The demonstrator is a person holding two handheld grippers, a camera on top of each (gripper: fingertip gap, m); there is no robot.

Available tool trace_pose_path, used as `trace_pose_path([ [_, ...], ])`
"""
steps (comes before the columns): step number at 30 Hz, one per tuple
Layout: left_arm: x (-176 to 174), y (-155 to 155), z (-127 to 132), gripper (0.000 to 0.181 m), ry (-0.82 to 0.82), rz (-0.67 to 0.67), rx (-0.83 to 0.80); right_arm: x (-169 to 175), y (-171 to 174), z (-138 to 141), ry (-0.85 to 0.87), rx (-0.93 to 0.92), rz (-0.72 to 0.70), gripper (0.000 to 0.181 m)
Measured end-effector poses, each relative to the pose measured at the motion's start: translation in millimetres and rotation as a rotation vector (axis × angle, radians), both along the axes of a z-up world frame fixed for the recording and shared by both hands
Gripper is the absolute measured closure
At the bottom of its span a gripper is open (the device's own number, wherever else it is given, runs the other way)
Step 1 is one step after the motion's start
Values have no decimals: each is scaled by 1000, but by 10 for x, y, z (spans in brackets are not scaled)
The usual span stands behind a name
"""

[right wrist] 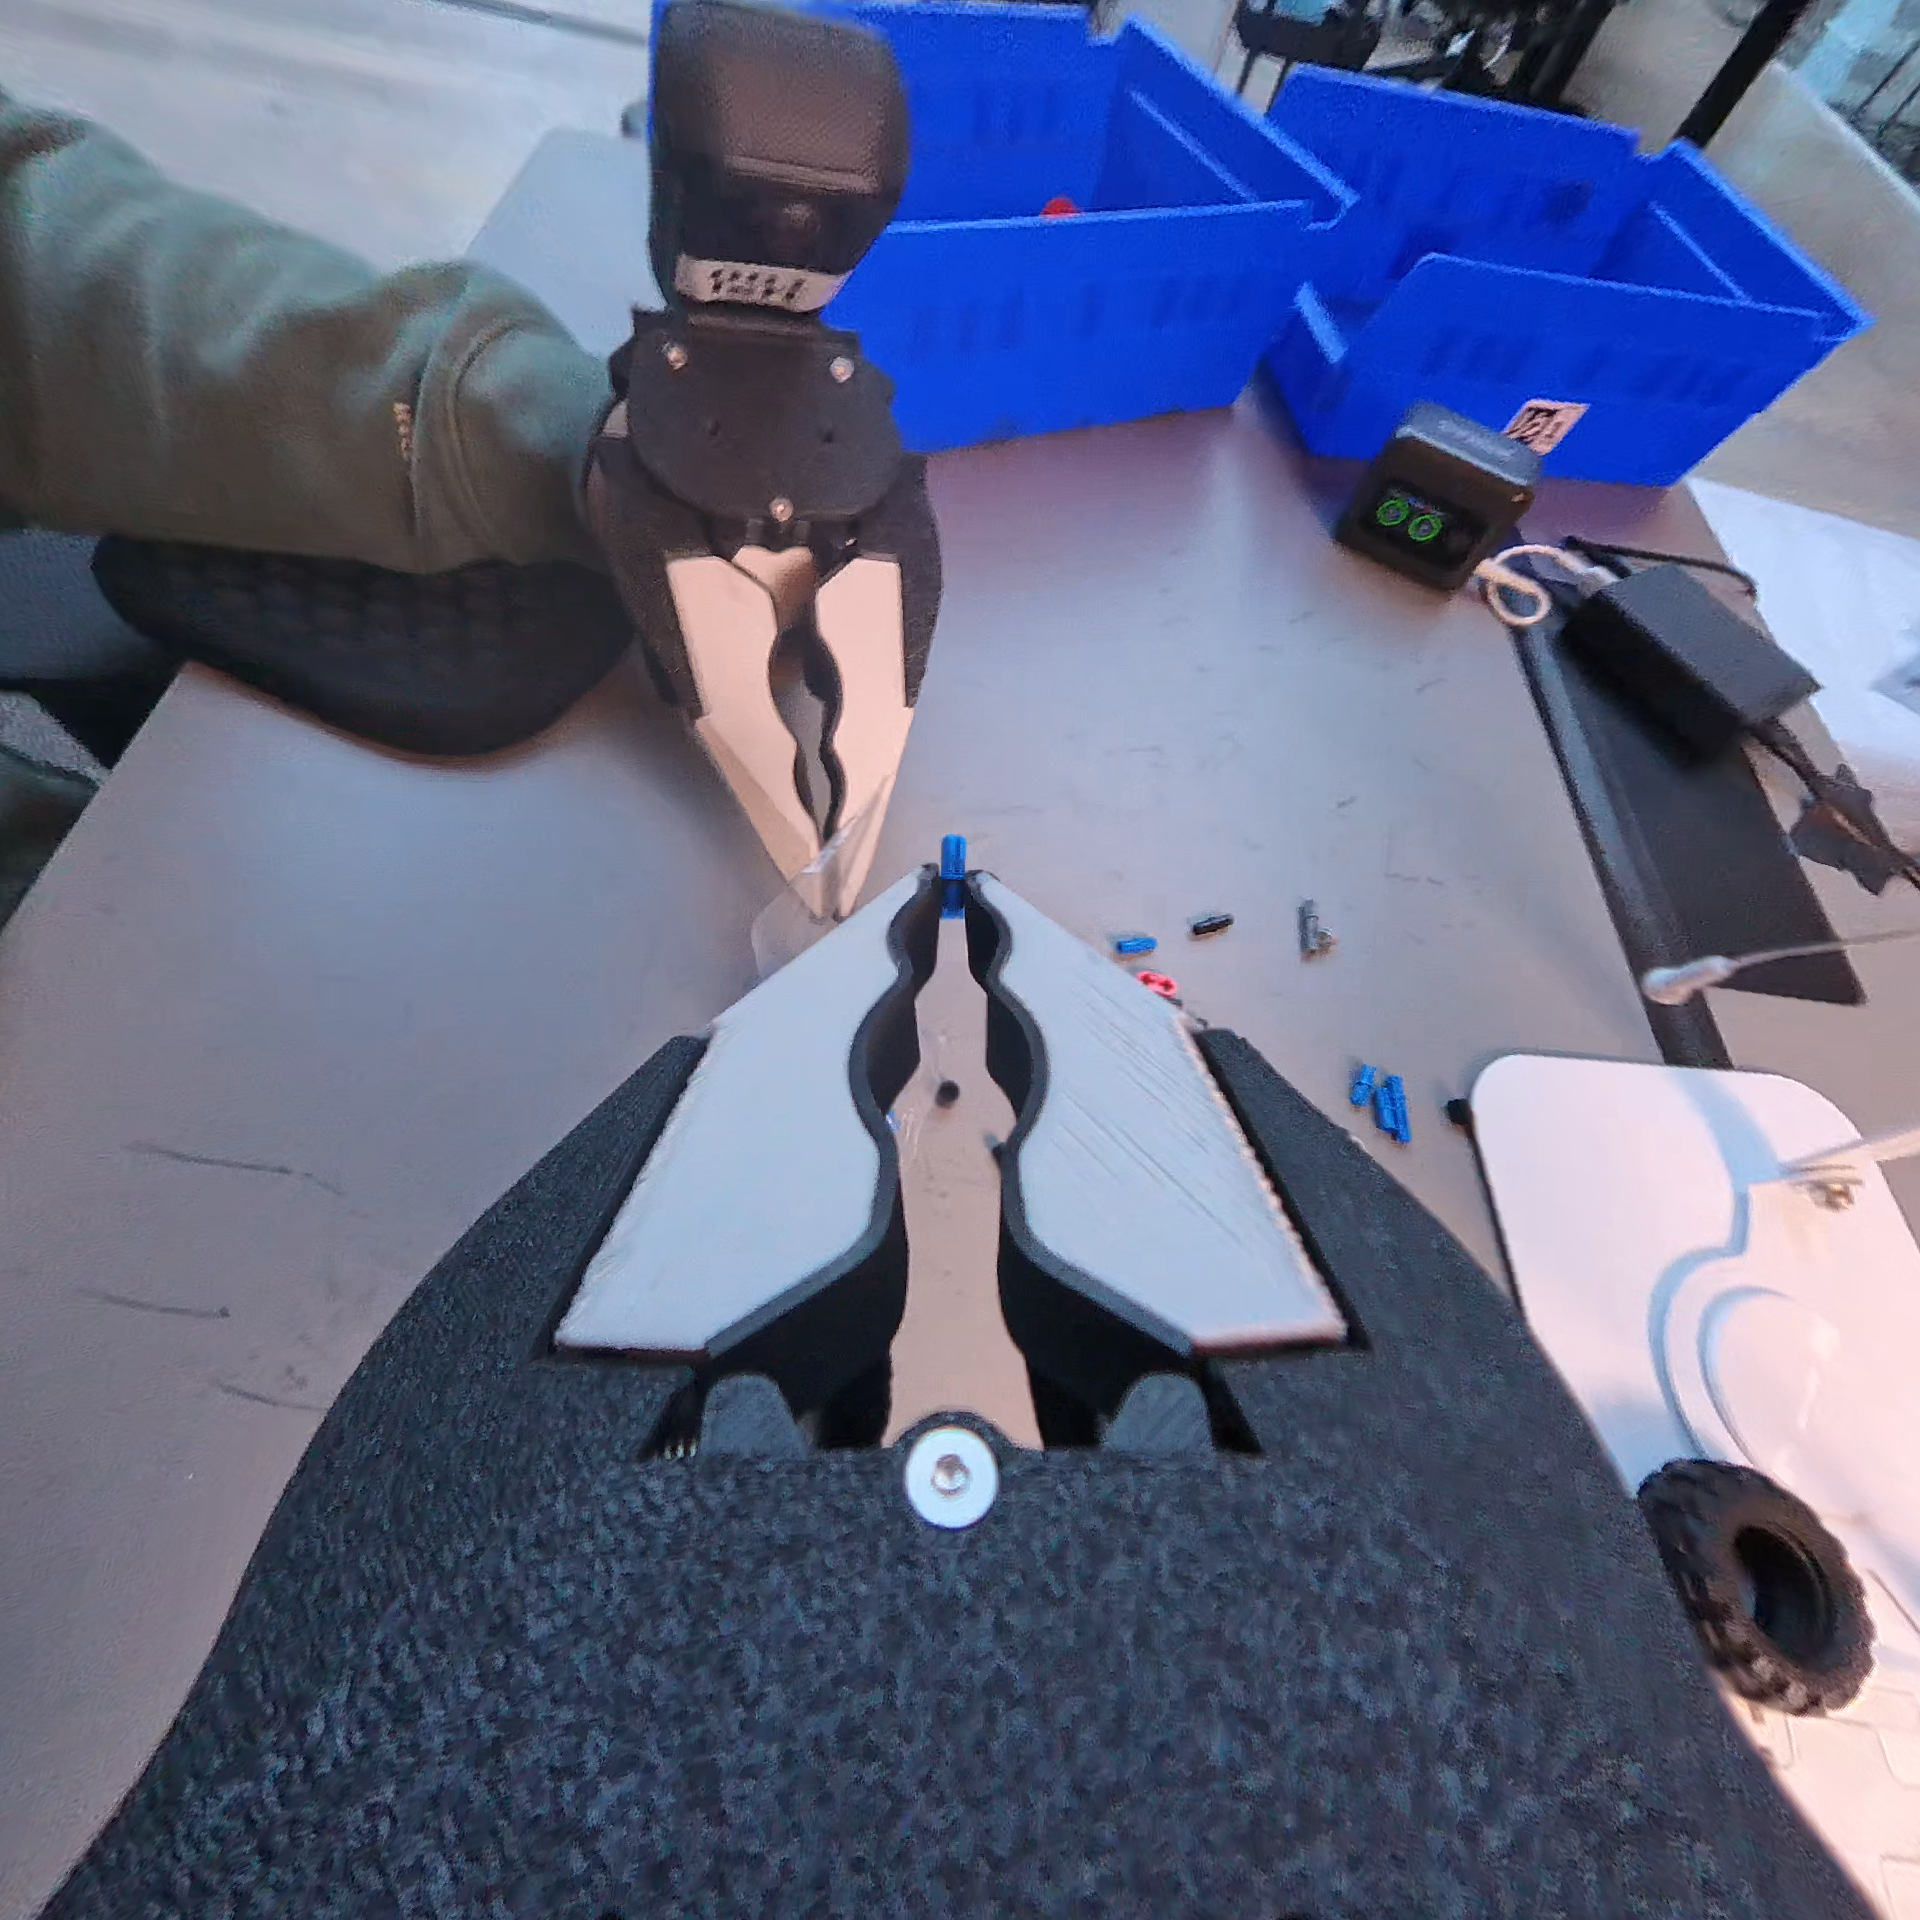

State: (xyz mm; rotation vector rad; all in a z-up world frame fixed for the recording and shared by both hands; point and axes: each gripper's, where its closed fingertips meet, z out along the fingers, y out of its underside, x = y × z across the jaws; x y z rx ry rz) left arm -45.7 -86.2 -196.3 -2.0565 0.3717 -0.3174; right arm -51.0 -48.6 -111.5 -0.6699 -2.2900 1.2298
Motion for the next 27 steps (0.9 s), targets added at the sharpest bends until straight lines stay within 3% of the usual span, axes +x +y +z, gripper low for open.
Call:
trace_pose_path([
  [3, 3, -3, 0, 181, 2, 2, 0, 3, -141, -207, -36, 61, 37, 175],
  [5, 1, -10, 2, 181, 4, 3, 0, -20, -143, -178, -42, -3, 35, 163],
  [8, -4, -19, 3, 181, 6, 1, 0, -91, 78, -82, -35, -78, -34, 162],
  [11, -27, -27, 0, 181, 9, 3, -4, -86, 389, -479, -116, 56, -90, 168],
  [14, -53, -38, 2, 181, 10, 8, -5, -41, 460, -988, -212, 174, -80, 165],
  [18, -75, -53, 2, 181, 17, 13, -6, -113, 472, -1280, -254, 247, -83, 165],
  [20, -76, -59, 3, 181, 19, 12, -5, -119, 432, -1271, -261, 226, -68, 178],
  [24, -79, -61, 3, 181, 19, 12, -4, -100, 421, -1235, -251, 239, -55, 178],
  [27, -84, -65, 2, 181, 25, 12, -5, -173, 357, -751, -125, 106, -73, 178],
])
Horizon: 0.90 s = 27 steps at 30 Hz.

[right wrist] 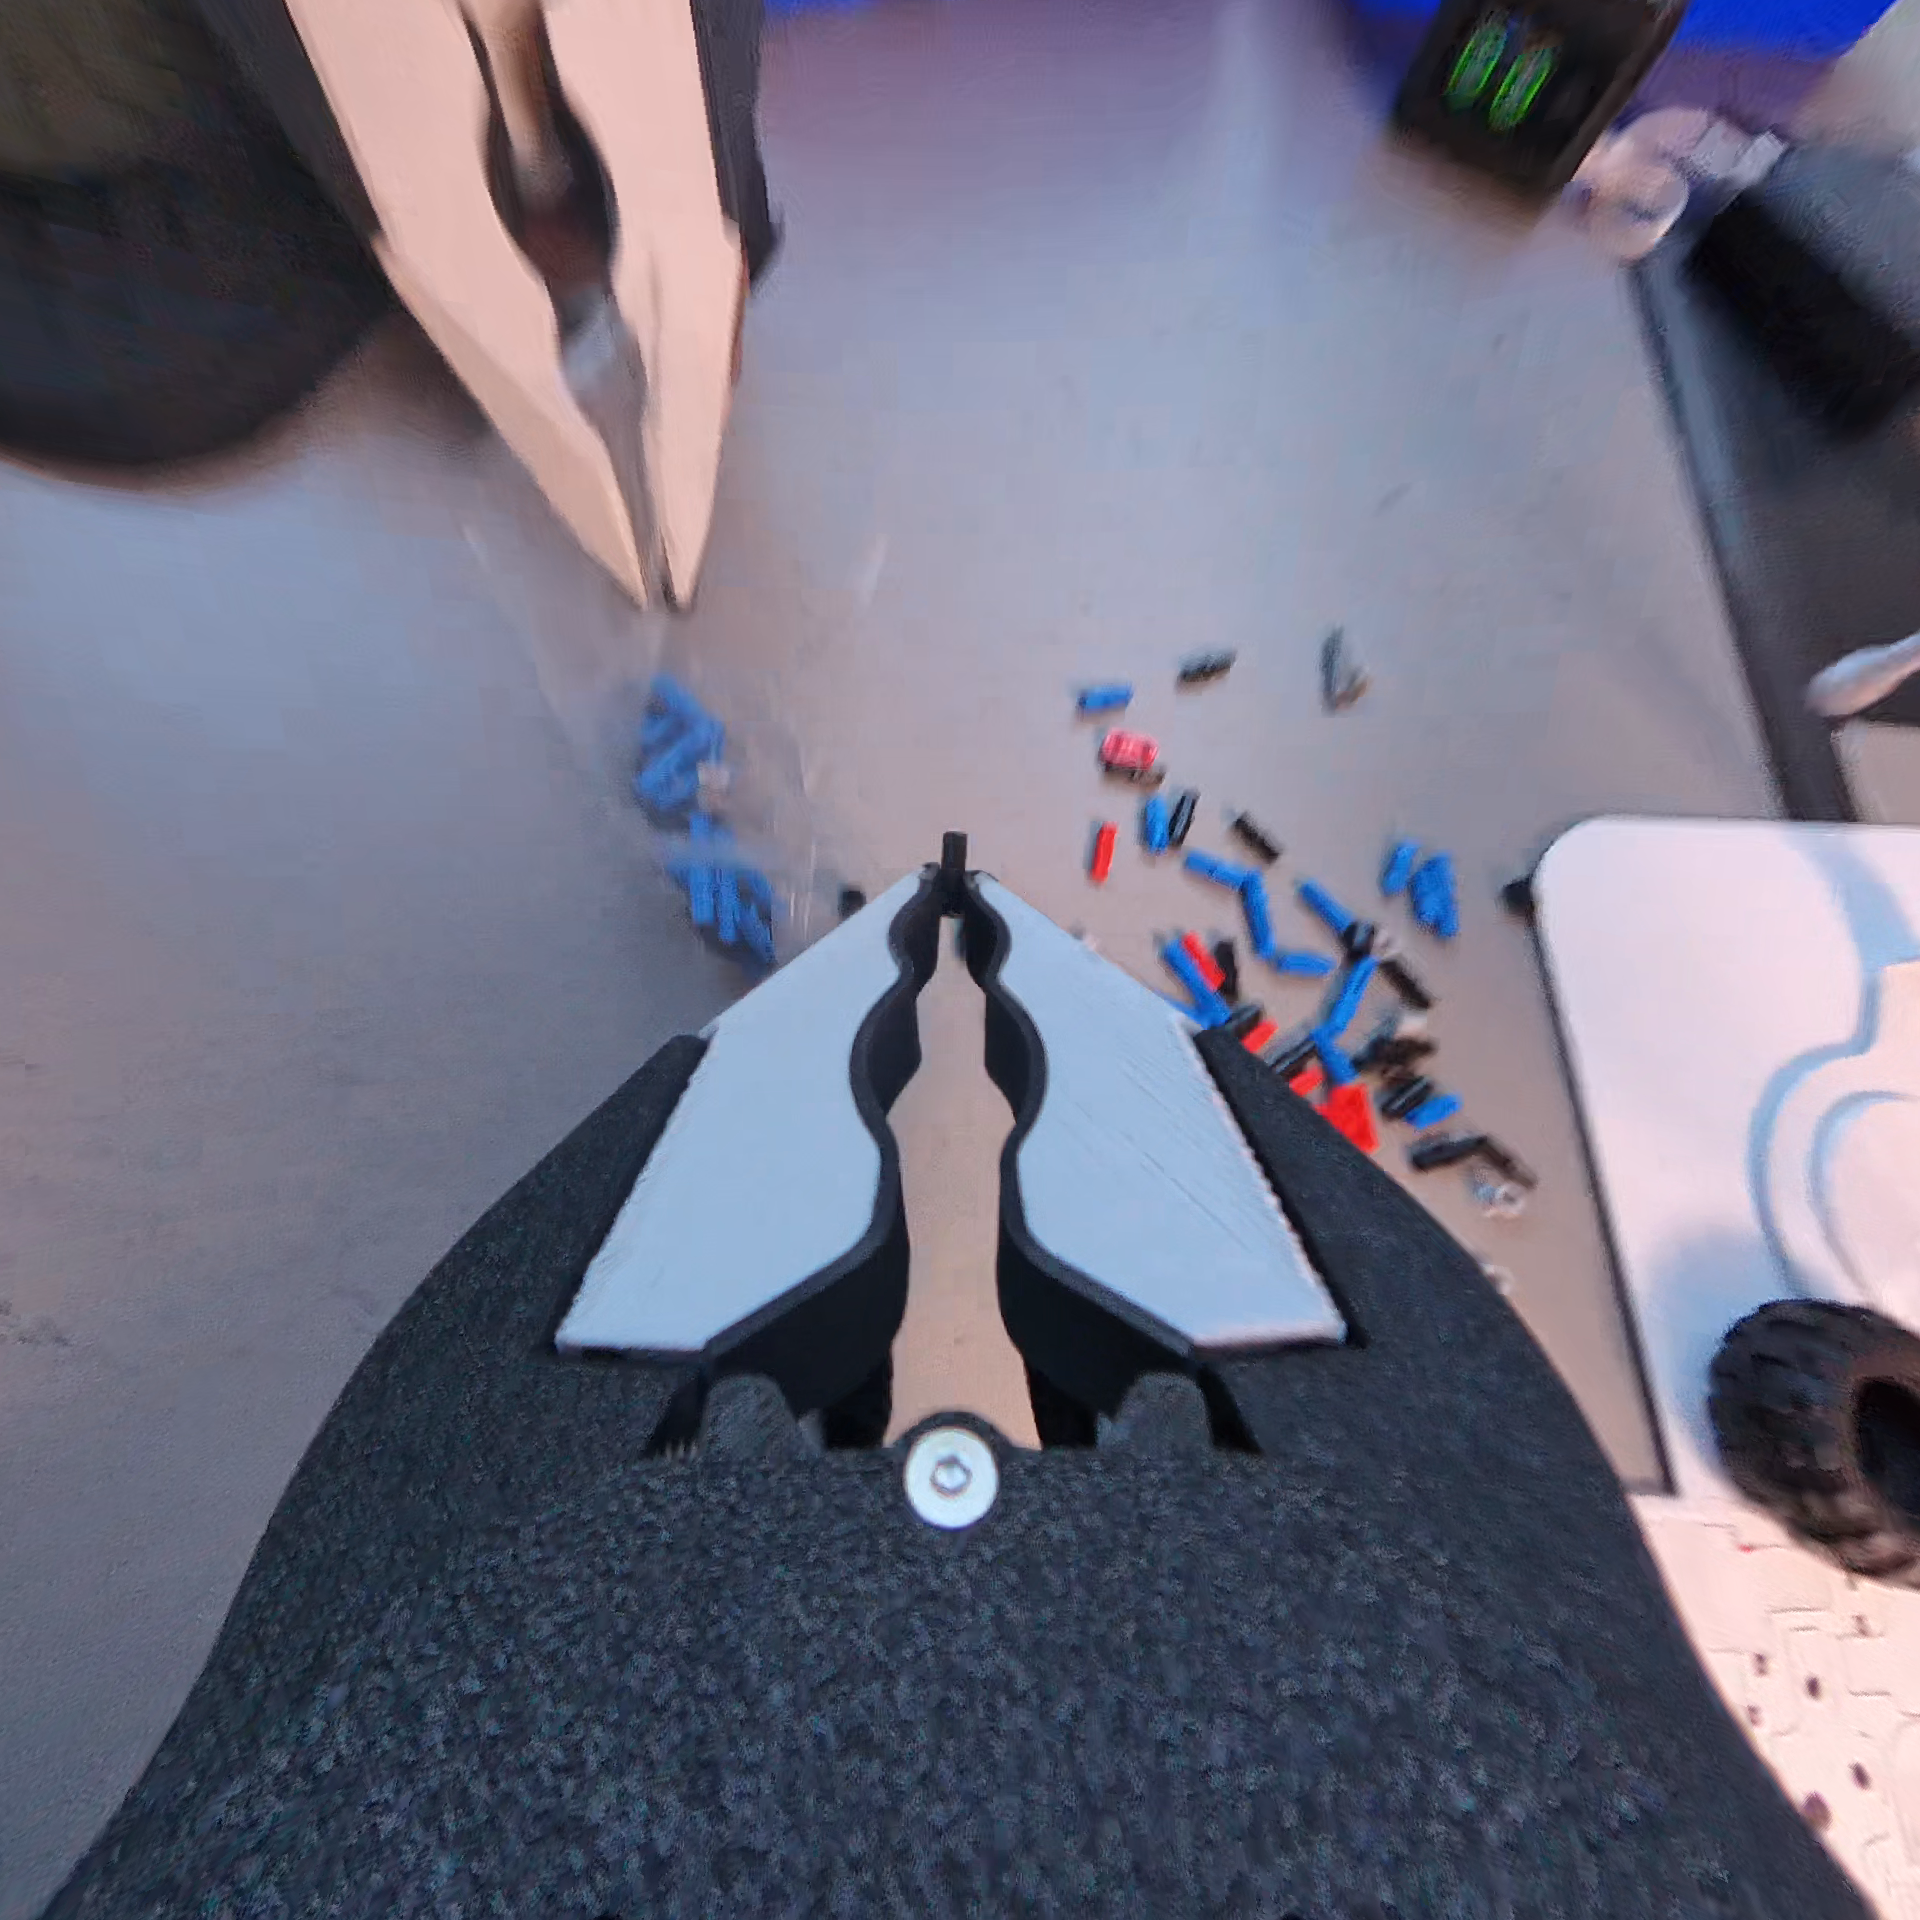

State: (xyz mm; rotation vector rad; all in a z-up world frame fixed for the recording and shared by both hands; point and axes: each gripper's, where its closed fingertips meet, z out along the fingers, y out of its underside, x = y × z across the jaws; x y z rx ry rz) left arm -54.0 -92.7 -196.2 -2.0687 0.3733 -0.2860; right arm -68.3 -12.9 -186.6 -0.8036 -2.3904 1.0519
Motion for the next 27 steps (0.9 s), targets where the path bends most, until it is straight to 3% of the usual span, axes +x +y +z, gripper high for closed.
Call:
trace_pose_path([
  [2, 3, 3, 1, 181, -2, -1, 1, 7, -169, 478, 126, -142, 40, 178],
  [4, 7, 9, -1, 181, -6, -1, 2, 51, -341, 706, 173, -193, 83, 178],
  [9, 5, 5, 0, 181, -1, 3, 2, 72, -560, 638, 162, -168, 134, 169],
  [13, -16, -6, 0, 181, 5, 9, 0, 18, -371, 757, 185, -231, 71, 166],
  [15, -44, -17, 0, 181, 9, 14, -3, -25, -166, 631, 166, -176, 15, 170],
  [17, -73, -38, 3, 181, 10, 17, -7, -14, -1, 318, 85, -75, -13, 170],
  [21, -88, -106, 7, 181, -2, -2, -20, 121, -62, -271, -80, 49, 56, 166],
  [27, -100, -171, 7, 181, -12, -16, -27, 94, -243, -526, -122, 136, 107, 170],
])
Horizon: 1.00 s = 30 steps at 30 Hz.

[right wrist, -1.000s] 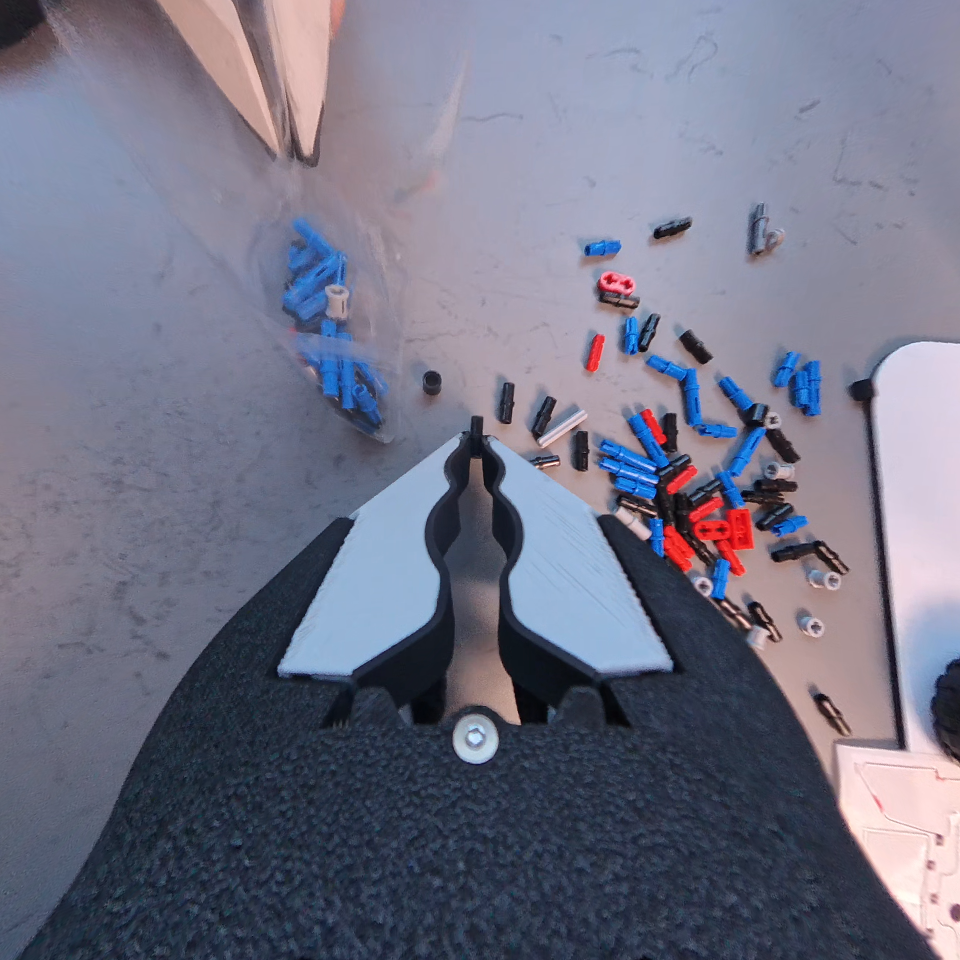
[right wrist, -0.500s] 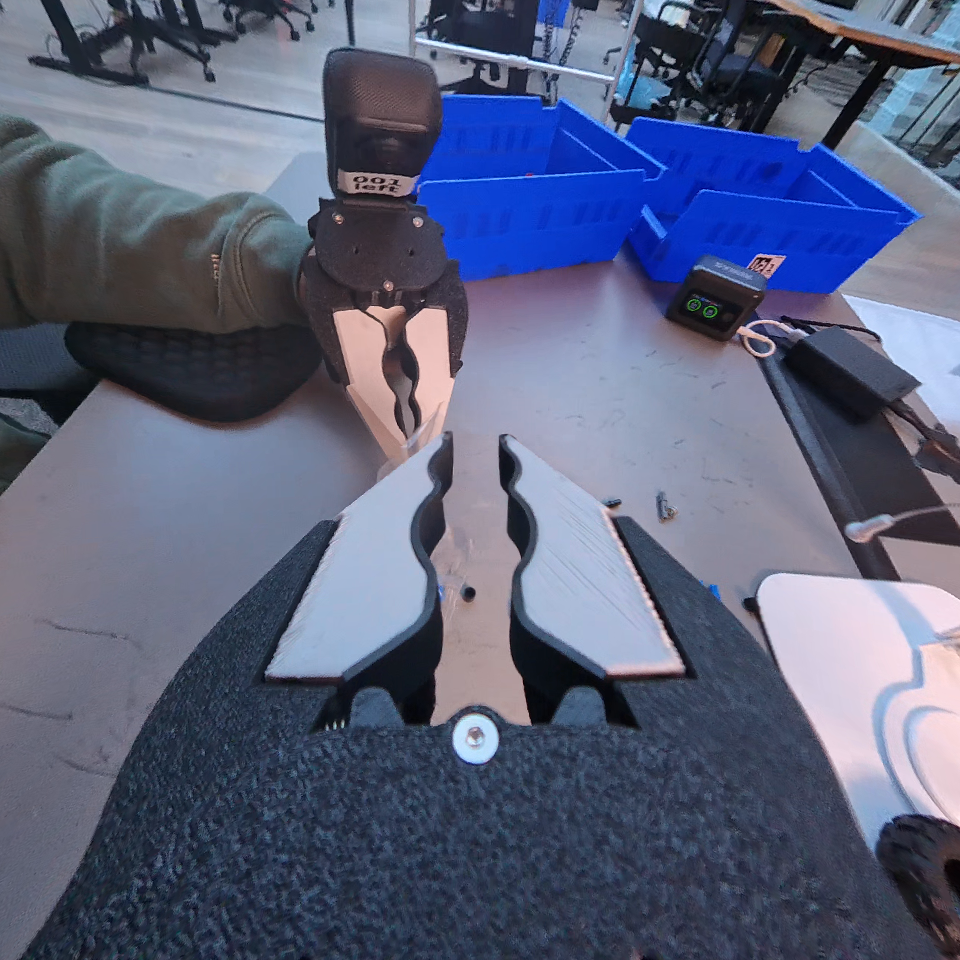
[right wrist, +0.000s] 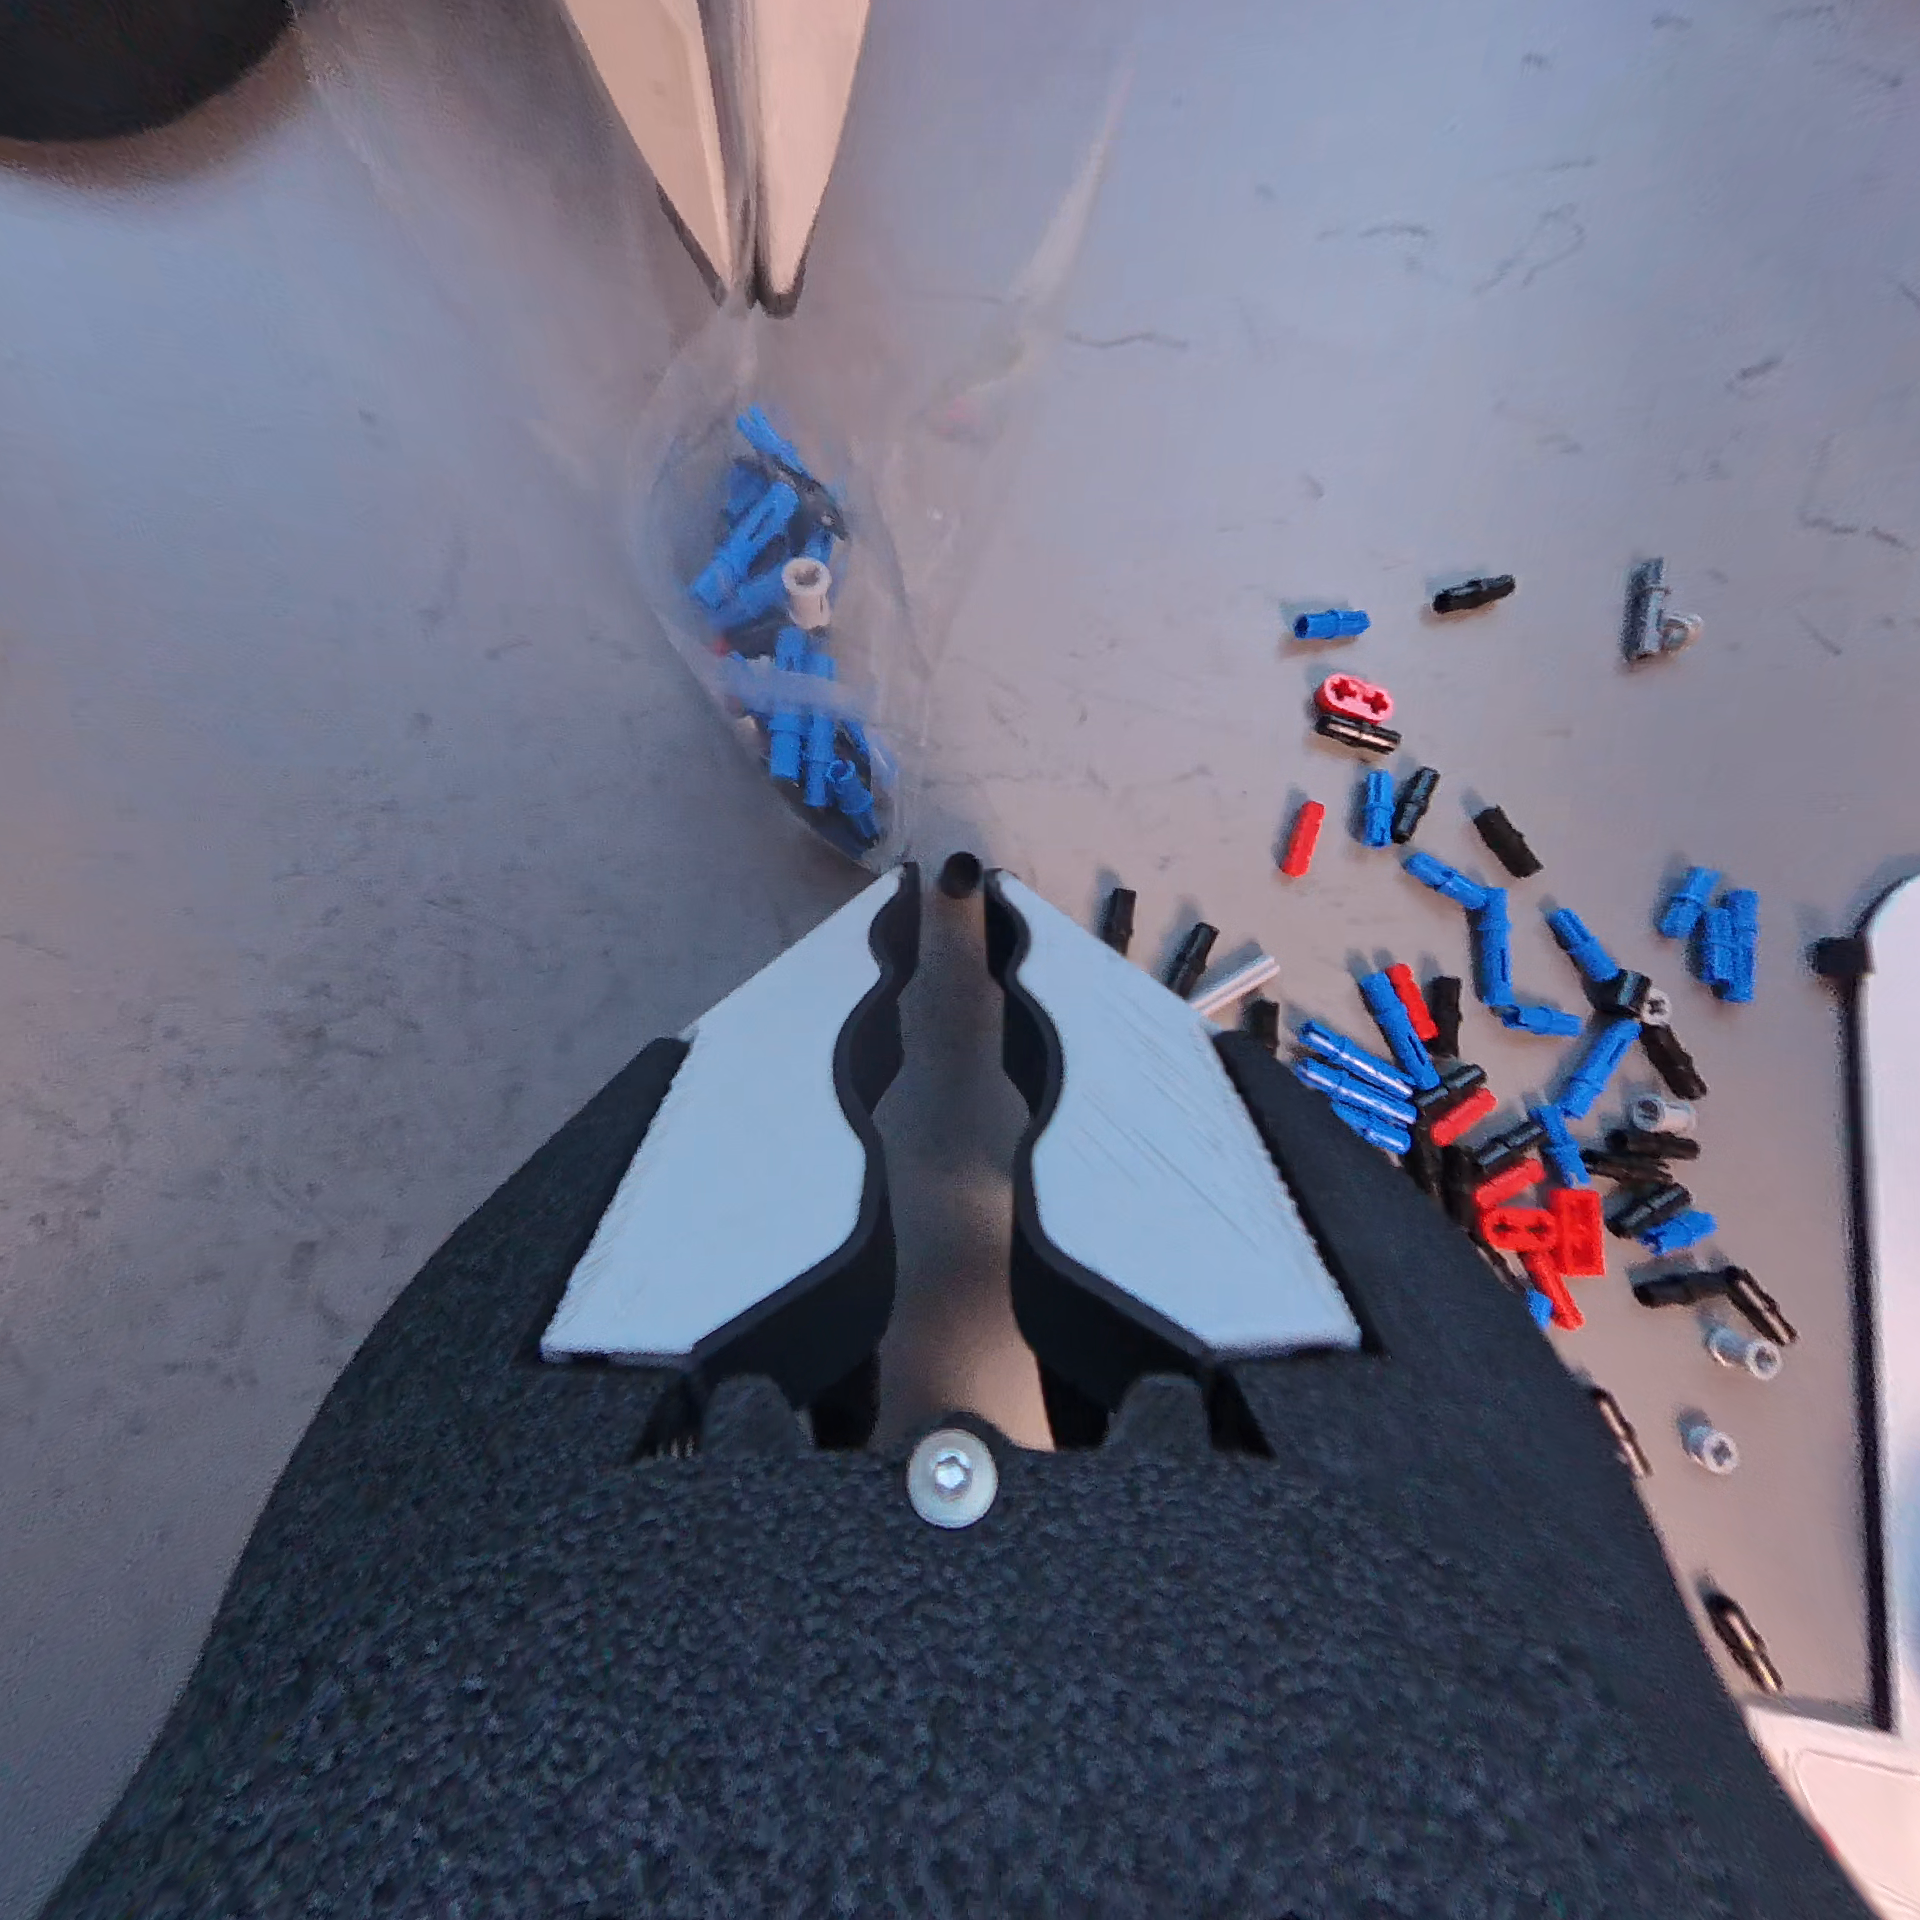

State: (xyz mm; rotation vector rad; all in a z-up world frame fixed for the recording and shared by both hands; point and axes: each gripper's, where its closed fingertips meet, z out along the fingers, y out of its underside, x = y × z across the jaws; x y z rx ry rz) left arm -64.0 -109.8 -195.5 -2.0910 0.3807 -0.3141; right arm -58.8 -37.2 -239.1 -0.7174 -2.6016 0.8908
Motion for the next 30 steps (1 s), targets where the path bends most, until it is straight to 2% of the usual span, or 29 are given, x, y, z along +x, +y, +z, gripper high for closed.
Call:
trace_pose_path([
  [4, 2, -3, -1, 181, 1, -2, 0, -13, -16, 25, 7, -14, -3, 175],
  [6, 5, 1, -1, 181, 2, -1, 1, -26, 10, 133, 31, -44, -15, 175],
  [8, 15, 15, -6, 181, 3, -1, 2, -63, 16, 411, 93, -115, -32, 175],
  [12, 62, 59, -12, 181, 4, -7, 6, -68, -165, 1203, 272, -357, -16, 175],
  [14, 83, 81, -15, 181, 8, -9, 8, -39, -268, 1312, 297, -375, 8, 175],
  [18, 79, 95, -20, 181, 12, 1, 12, -1, -395, 1240, 268, -382, 48, 166],
  [22, 57, 95, -18, 181, 11, 10, 14, -127, -101, 1166, 258, -356, -60, 166],
  [27, 52, 101, -22, 181, 7, 12, 15, -173, 450, 318, 93, -13, -196, 164],
  [30, 53, 99, -26, 181, 8, 12, 15, -145, 478, 64, 20, 53, -199, 161],
])
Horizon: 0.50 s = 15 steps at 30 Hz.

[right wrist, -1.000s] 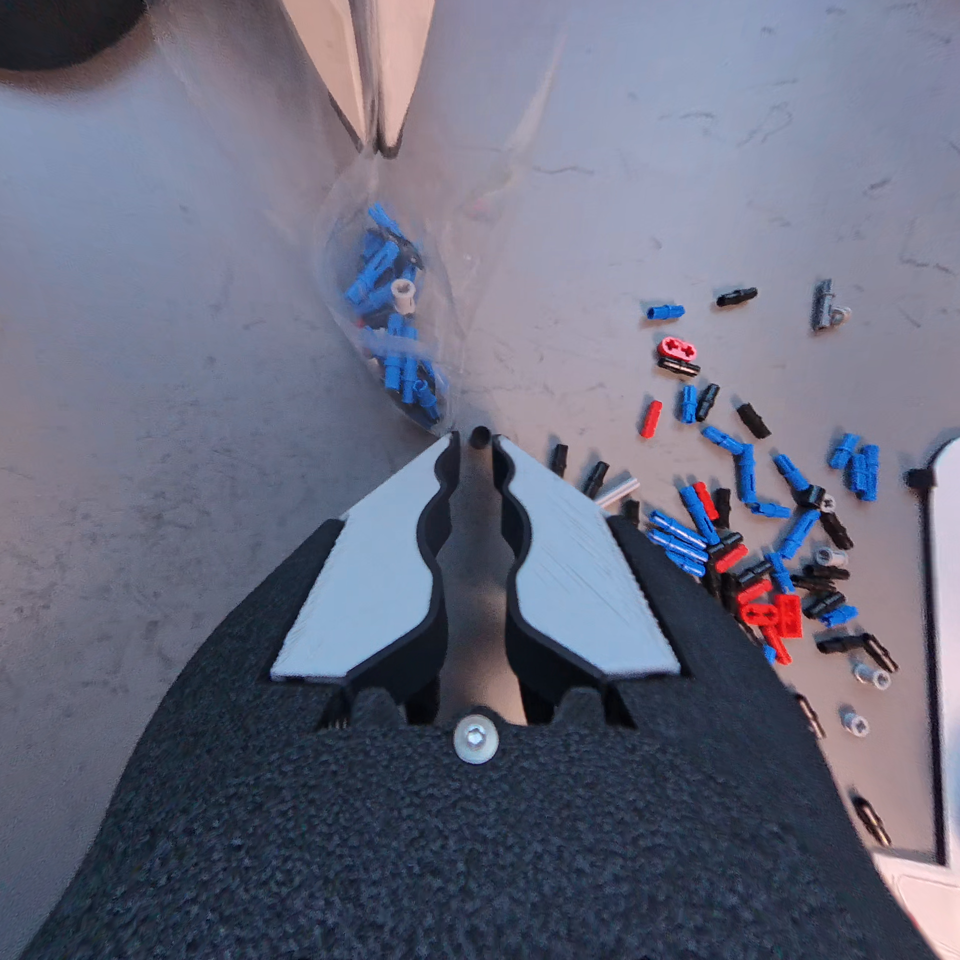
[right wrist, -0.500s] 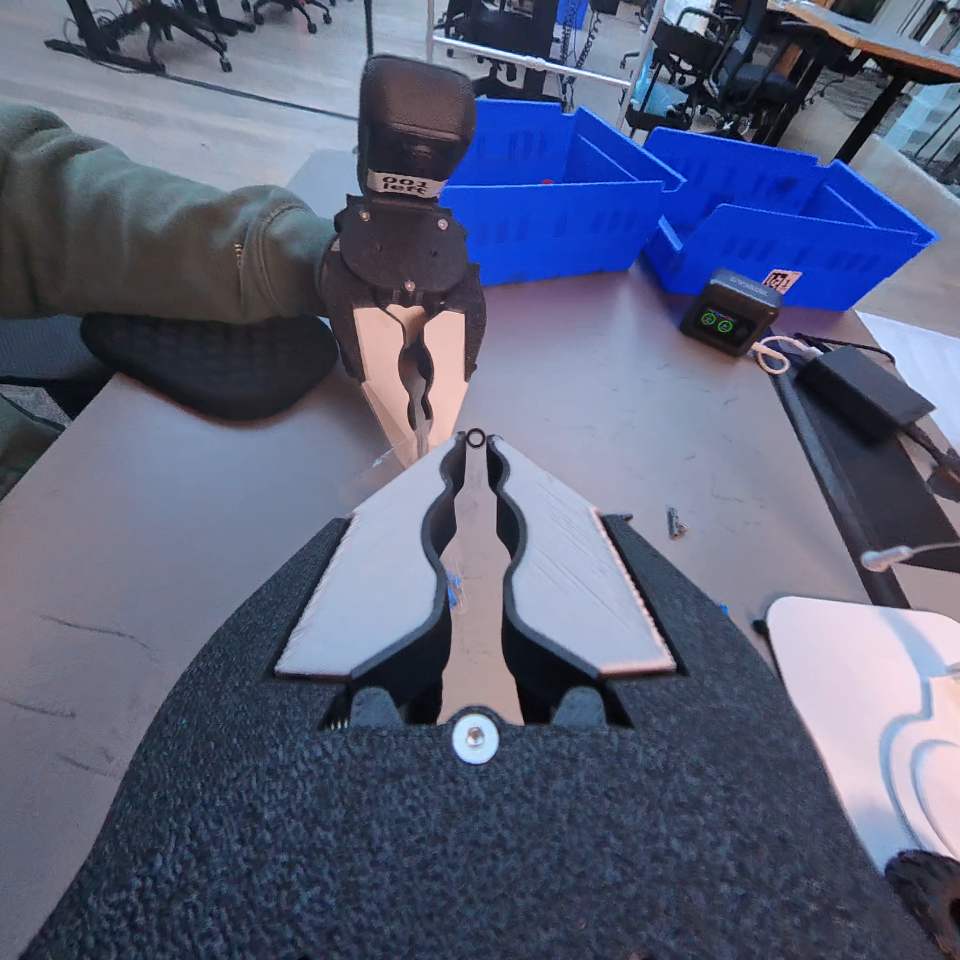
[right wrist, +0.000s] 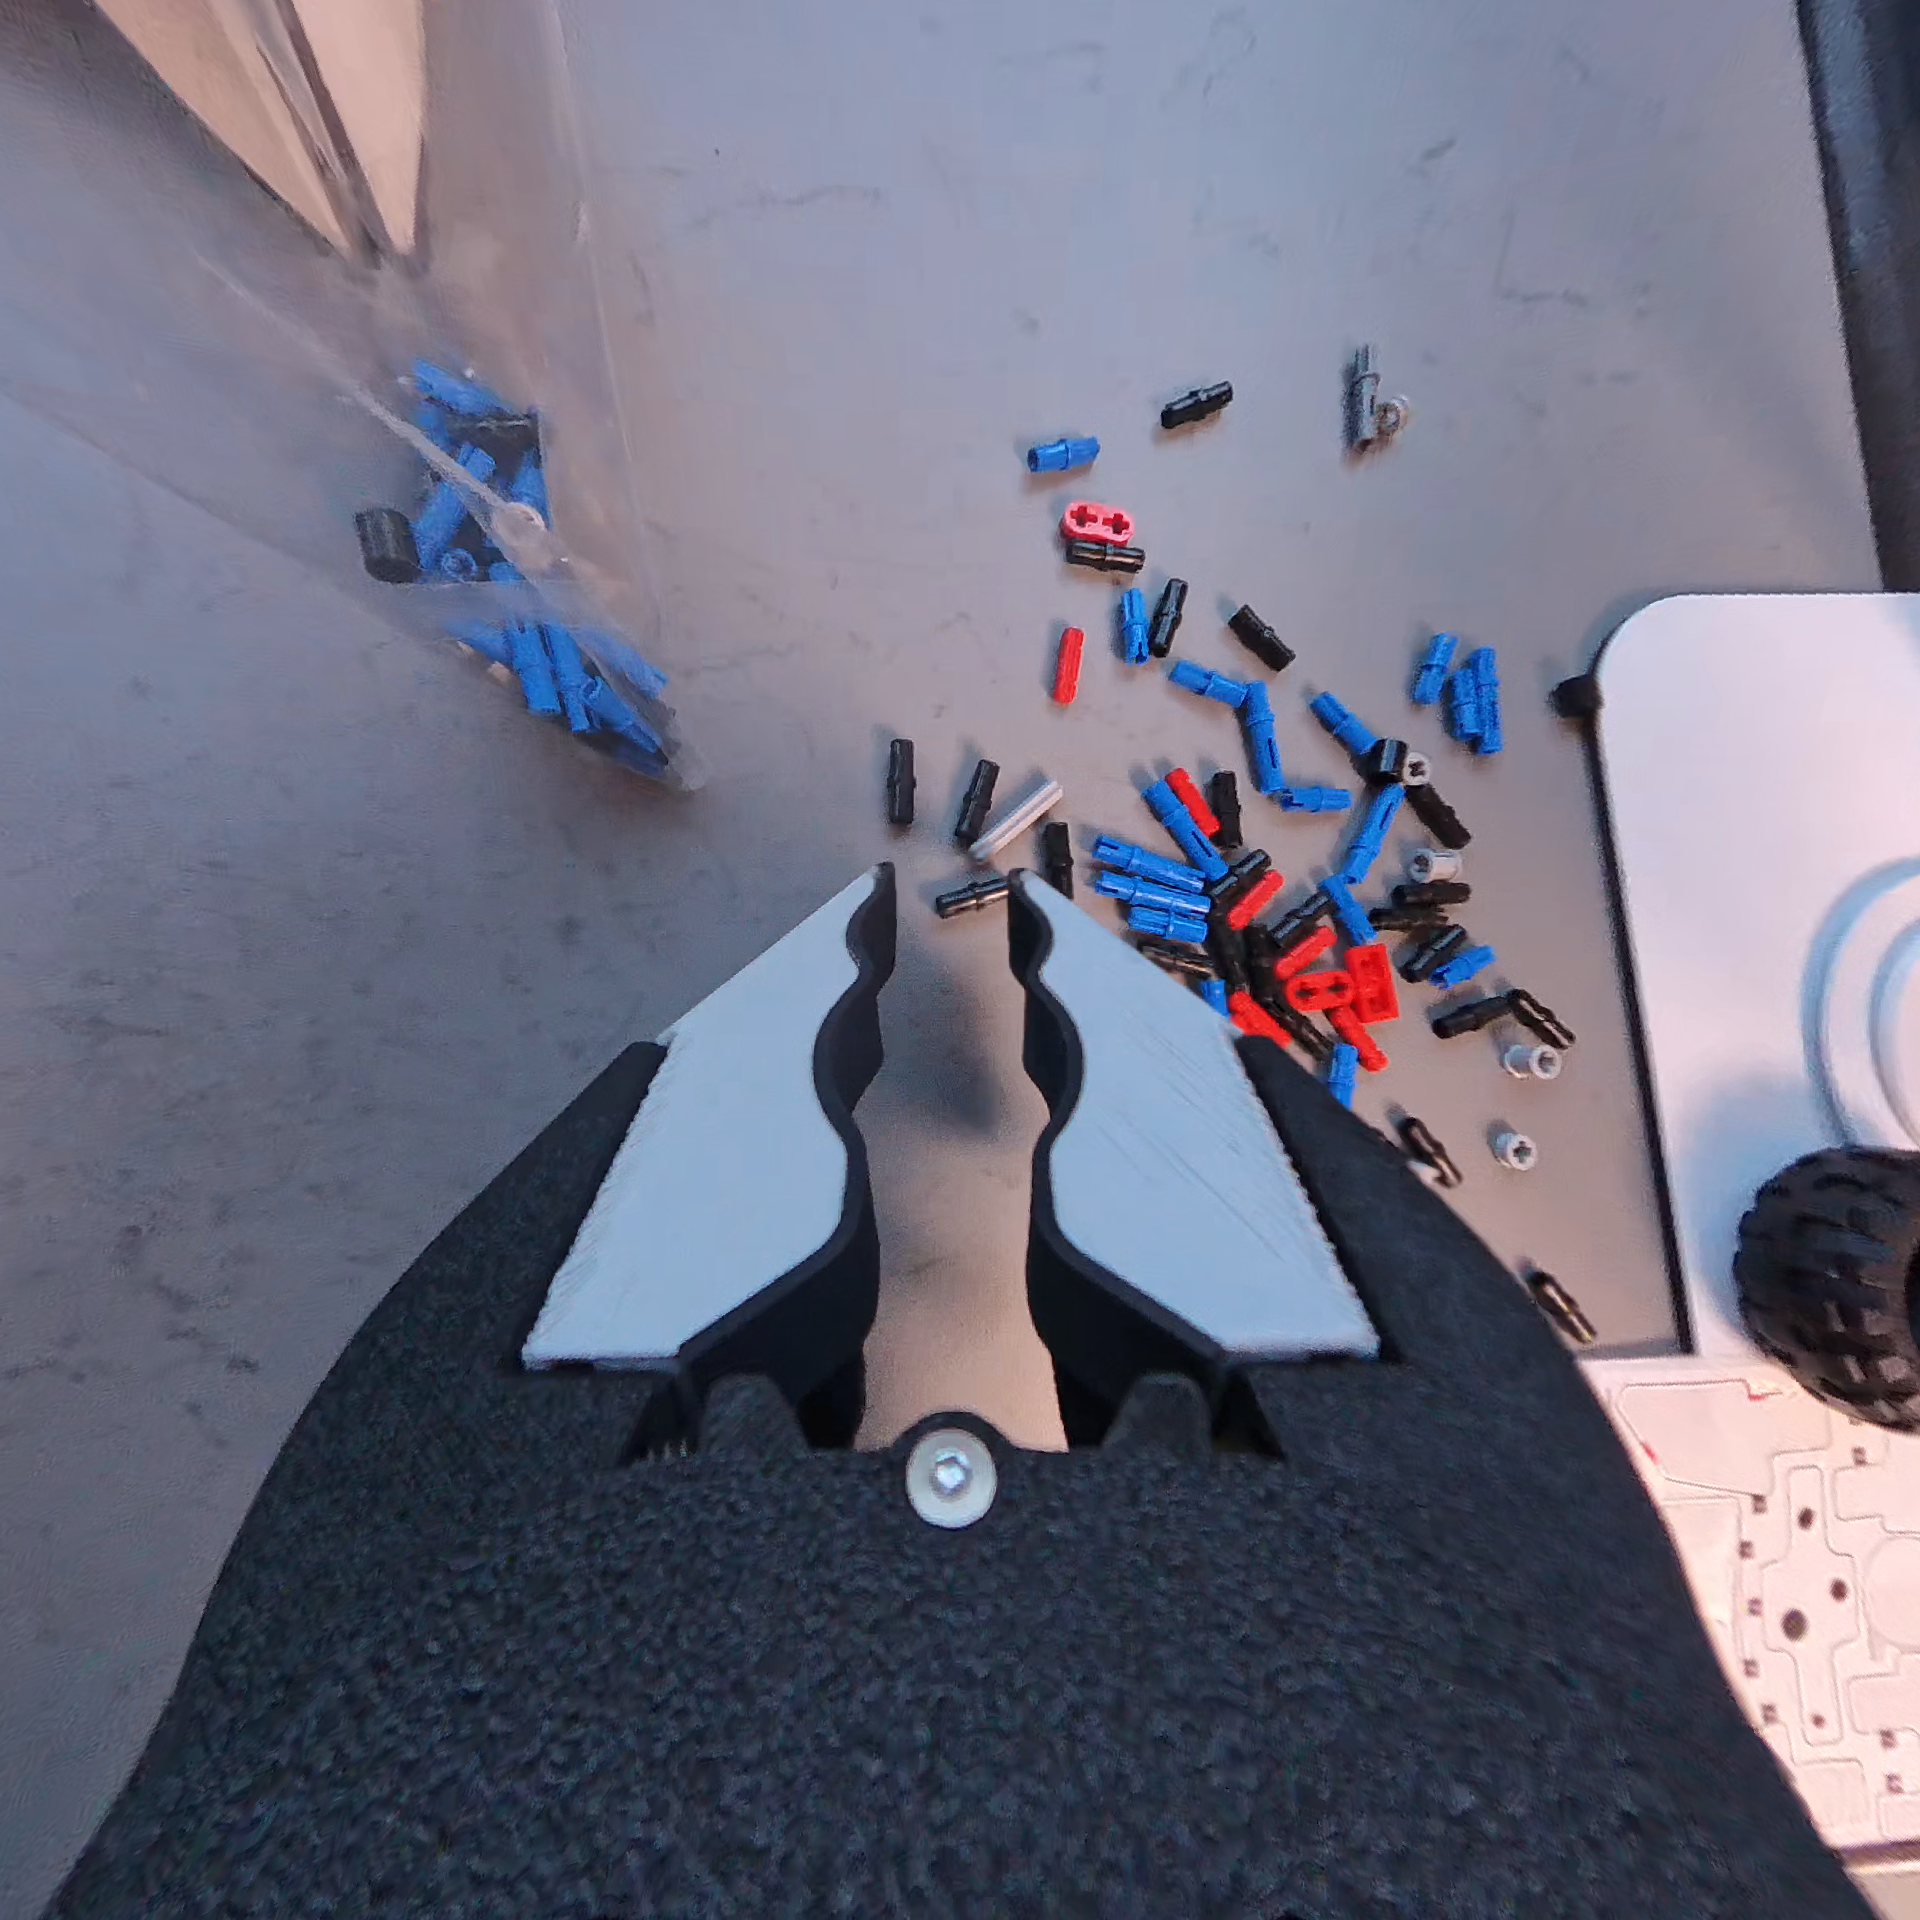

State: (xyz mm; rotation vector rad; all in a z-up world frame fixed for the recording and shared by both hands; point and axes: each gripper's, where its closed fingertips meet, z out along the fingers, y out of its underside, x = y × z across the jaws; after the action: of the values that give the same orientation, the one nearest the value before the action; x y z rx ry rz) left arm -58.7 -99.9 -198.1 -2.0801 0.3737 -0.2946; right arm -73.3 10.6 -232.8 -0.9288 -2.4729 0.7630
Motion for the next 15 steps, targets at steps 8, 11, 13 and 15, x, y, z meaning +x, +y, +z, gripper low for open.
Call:
trace_pose_path([
  [8, 10, -2, -3, 181, 2, -4, -1, 1, -11, -76, -79, -45, -43, 171],
  [11, 17, -1, -6, 181, 3, -5, -2, 11, -24, -79, -96, -68, -45, 175],
  [13, 20, 0, -6, 181, 2, -5, -2, 10, -14, -79, -103, -81, -50, 177],
  [15, 23, 1, -7, 181, 3, -5, -1, 33, -8, -65, -105, -79, -39, 177],
])
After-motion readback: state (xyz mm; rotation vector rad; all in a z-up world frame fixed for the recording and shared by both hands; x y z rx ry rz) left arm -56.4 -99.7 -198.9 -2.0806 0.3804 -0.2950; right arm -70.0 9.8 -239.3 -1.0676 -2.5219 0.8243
